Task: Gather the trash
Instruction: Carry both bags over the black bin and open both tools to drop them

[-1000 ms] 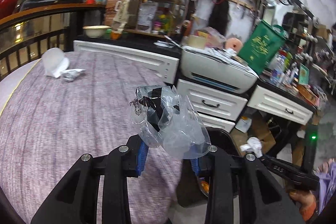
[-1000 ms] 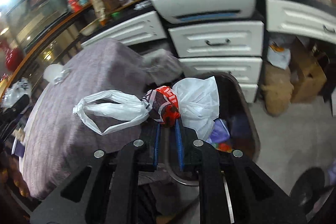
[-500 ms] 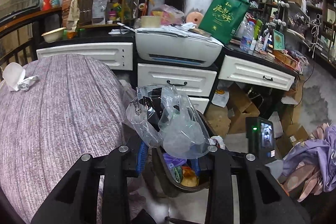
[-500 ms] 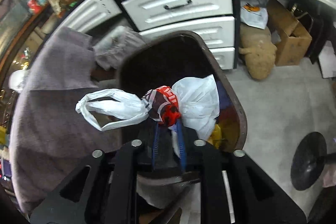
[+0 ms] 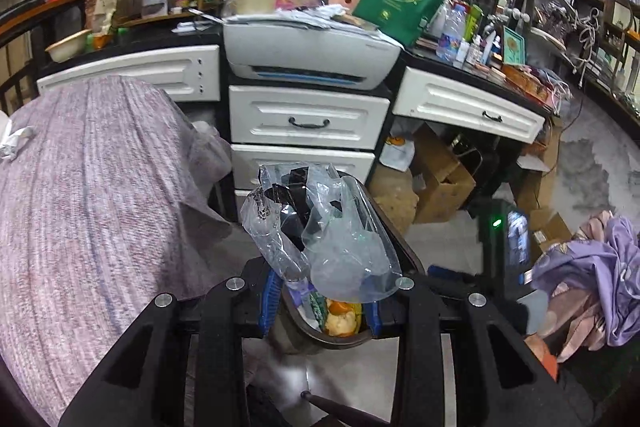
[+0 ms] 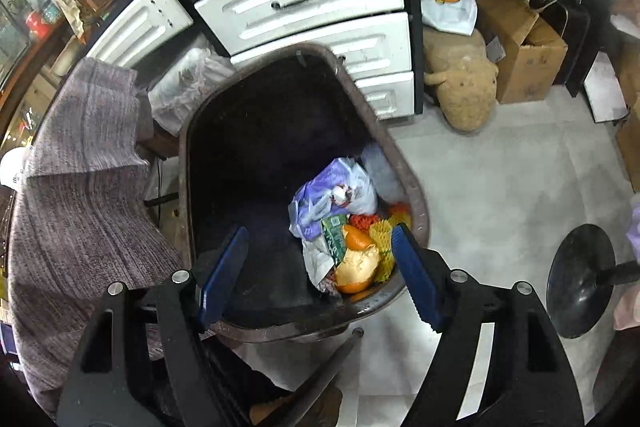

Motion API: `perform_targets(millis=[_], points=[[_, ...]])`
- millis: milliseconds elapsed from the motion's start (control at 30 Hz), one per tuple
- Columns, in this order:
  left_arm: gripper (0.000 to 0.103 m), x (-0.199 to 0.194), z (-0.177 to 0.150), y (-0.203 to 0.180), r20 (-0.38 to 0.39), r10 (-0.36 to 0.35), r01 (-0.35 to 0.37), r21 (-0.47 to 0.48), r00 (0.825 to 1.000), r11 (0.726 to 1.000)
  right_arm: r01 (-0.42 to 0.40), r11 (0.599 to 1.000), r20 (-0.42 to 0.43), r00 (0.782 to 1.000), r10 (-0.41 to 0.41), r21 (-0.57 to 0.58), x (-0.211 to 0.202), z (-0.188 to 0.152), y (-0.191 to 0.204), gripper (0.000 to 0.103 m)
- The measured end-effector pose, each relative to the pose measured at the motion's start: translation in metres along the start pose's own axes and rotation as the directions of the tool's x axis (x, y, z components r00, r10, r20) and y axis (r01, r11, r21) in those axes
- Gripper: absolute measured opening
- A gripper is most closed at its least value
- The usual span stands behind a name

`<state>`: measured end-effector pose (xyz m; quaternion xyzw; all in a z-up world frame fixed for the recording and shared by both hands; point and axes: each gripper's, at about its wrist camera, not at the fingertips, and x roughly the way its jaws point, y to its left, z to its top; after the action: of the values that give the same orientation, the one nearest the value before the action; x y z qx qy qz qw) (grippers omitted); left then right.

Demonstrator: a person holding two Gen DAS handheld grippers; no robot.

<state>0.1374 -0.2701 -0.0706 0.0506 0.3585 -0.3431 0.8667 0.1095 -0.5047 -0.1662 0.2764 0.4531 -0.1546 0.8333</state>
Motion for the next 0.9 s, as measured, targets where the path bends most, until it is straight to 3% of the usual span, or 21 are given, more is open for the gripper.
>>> perform_targets(millis=[200, 367, 700, 800, 900], points=[[0.033, 0.025, 0.004, -0.014, -0.087, -0.053, 0.056, 0.039, 0.995, 0.998, 0.019, 0.999, 0.085, 0.996, -0.021, 0.028, -0.037, 0.010, -0.016, 0.074], [0.034, 0.053, 0.005, -0.026, -0.184, -0.080, 0.095, 0.070, 0.980, 0.993, 0.036, 0.998, 0.125, 0.991, -0.044, 0.060, -0.055, 0.015, -0.030, 0.074], [0.035, 0.090, 0.005, -0.039, -0.279, -0.056, 0.097, 0.135, 0.959, 0.986, 0.045, 0.995, 0.101, 0.993, -0.054, 0.091, -0.048, 0.014, -0.044, 0.074], [0.037, 0.098, 0.005, -0.039, -0.302, -0.050, 0.094, 0.134, 0.952, 0.987, 0.046, 0.994, 0.104, 0.993, -0.056, 0.097, -0.048, 0.013, -0.045, 0.074], [0.048, 0.104, 0.004, -0.040, -0.312, -0.034, 0.082, 0.142, 0.949, 0.987, 0.048, 0.994, 0.105, 0.993, -0.059, 0.102, -0.048, 0.013, -0.047, 0.074]])
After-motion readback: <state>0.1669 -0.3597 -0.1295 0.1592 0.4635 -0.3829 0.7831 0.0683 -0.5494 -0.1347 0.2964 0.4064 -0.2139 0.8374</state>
